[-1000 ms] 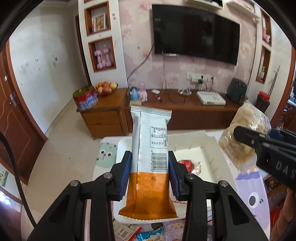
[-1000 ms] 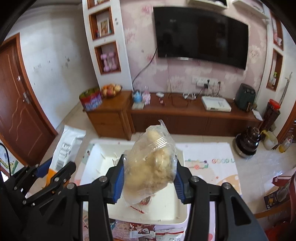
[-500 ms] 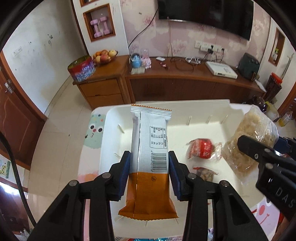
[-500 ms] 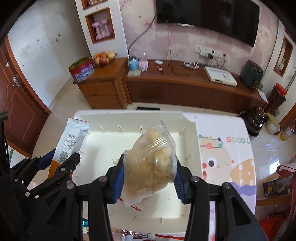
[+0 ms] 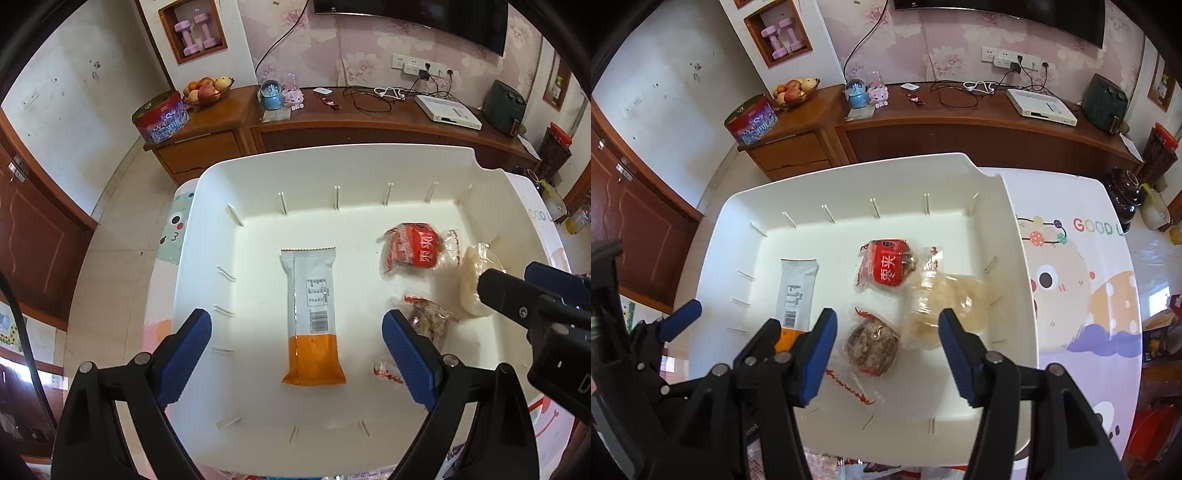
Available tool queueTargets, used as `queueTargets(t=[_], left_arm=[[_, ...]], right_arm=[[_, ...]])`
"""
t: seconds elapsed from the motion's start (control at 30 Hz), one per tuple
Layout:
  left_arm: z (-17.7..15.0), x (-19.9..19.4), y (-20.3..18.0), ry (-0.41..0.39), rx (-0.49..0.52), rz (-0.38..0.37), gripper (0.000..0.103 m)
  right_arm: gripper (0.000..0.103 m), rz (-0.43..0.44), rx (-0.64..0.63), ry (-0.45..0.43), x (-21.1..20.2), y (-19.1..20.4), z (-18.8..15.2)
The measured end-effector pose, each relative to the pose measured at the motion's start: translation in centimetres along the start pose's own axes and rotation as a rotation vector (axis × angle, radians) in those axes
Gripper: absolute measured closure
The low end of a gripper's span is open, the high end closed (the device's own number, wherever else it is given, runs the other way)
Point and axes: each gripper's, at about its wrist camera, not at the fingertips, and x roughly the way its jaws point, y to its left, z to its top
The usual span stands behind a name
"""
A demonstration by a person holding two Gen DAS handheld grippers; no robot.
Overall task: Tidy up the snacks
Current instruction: 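Lift both snacks over the white tray and release them inside, then withdraw both tools from the tray toward the snack pile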
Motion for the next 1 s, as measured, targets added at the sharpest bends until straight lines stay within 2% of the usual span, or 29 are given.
queueTargets(t=[0.73,1.0], left_arm=[[-2.4,-5.4,1.2,-0.03,-0.02,-0.036,0.01],[-4.1,-9.8,2.0,-0.099,-0.018,-0.07,0.01]], right_arm=[[0.042,0.022,-0.019,-0.011,-3.5,0.5,-3.0],[0.042,0.081,-0.02,-0.072,-7.4,0.5,-5.0]])
